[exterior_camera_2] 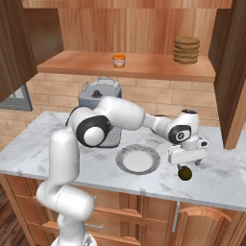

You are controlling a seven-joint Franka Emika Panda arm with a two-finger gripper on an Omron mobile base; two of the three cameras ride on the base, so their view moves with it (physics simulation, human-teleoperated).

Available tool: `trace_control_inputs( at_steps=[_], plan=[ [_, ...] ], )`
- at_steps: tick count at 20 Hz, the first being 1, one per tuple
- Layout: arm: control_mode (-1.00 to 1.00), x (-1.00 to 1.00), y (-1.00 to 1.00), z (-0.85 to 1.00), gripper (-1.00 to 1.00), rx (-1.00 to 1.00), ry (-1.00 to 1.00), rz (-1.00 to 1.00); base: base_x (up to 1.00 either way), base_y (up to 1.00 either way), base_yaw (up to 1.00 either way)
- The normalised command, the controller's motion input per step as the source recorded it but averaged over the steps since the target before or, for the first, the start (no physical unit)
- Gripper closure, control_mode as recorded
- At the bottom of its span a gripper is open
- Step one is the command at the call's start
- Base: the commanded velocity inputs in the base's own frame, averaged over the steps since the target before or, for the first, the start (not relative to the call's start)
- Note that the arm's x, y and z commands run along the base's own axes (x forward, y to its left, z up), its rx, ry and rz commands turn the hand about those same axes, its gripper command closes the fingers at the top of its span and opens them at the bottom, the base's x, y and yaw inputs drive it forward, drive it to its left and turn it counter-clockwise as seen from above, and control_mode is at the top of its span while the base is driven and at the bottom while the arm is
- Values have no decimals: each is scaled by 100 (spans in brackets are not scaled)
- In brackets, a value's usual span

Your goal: Pick the avocado and bread from the counter and place them on the plate. Then pick the jam from the cabinet and place it next to the plate. Lastly close the cabinet door.

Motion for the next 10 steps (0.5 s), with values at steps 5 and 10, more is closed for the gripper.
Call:
trace_control_inputs(
  at_steps=[5, 10],
  plan=[
    [-100, 0, 20, -26, -100, 1, 1, 0, 0, 0, 0],
    [-100, -2, 41, -38, -100, 0, 0, 0, 0, 0, 0]
  ],
)
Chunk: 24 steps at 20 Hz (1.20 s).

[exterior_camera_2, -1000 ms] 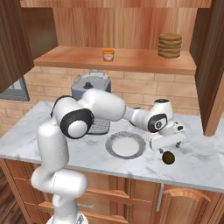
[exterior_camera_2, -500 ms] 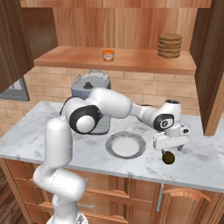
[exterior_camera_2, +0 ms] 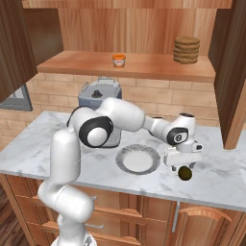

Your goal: Pick the avocado and bread from the counter and place them on the plate. Then pick the jam from the cabinet and place it next to the plate. Lastly close the cabinet door.

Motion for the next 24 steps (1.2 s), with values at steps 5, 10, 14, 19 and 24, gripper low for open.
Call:
trace_control_inputs(
  at_steps=[5, 10, 14, 19, 24],
  plan=[
    [-100, -16, 9, -17, -100, 0, -1, 0, 0, 0, 0],
    [-100, 0, 0, -6, -100, 0, -4, 0, 0, 0, 0],
    [-100, 0, 0, -17, -100, 0, -5, 0, 0, 0, 0],
    [-100, -1, -14, -22, -100, 0, -9, 0, 0, 0, 0],
    [-100, -13, -20, -11, -100, -1, -9, 0, 0, 0, 0]
  ],
)
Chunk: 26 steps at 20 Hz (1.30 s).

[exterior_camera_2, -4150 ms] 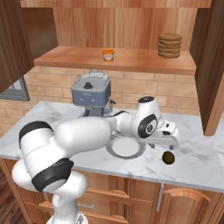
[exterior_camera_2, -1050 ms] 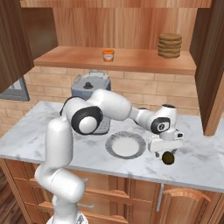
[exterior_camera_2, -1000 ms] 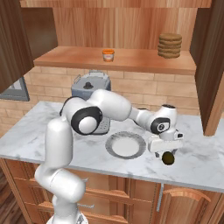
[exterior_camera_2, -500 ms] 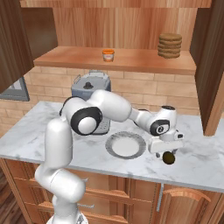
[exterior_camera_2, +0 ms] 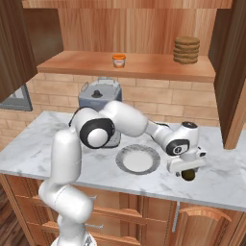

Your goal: Pick the avocado and bread from the counter and place them on the plate. Then pick the jam from the cabinet and place it next to the plate. Lastly close the cabinet door.

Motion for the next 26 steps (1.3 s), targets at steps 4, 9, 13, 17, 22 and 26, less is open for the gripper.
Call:
trace_control_inputs(
  at_steps=[4, 9, 13, 17, 22, 26],
  plan=[
    [-100, -22, -6, -31, -100, -7, -2, 0, 0, 0, 0],
    [-100, -3, 17, -28, 100, -7, 0, 0, 0, 0, 0],
    [-100, -11, 5, 7, 100, 2, -6, 0, 0, 0, 0],
    [-100, -39, 11, 76, 100, 1, -17, 0, 0, 0, 0],
    [-100, -19, 81, 72, 100, 0, -10, -2, 0, 0, 0],
    [-100, 0, 100, 58, 100, 0, 0, 0, 0, 0, 0]
  ],
)
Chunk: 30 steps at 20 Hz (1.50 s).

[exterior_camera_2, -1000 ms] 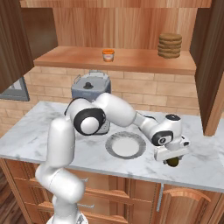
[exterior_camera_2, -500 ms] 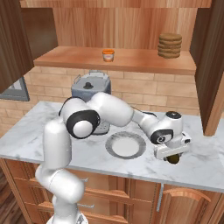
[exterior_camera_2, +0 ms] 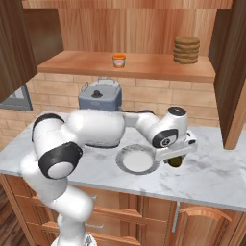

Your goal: Pick the avocado and bread from the counter and place them on the plate. Then pick the jam from the cabinet and place it next to the plate. Lastly close the cabinet door.

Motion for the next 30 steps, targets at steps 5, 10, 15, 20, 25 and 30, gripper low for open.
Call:
trace_control_inputs(
  at_steps=[5, 10, 15, 20, 25, 30],
  plan=[
    [-100, 0, 100, 28, 100, 0, 0, 0, 0, 0, 0],
    [-100, 0, 91, 0, 100, 1, 5, 0, 0, 0, 0],
    [-100, 40, 45, 0, 100, 6, 13, 4, 0, 0, 0],
    [-100, 66, 14, -6, 100, 6, 10, 3, 0, 0, 0],
    [-100, 47, 0, -28, 100, 0, 2, 2, 0, 0, 0],
    [-100, 7, 0, -38, 100, 0, 0, 1, 0, 0, 0]
  ],
)
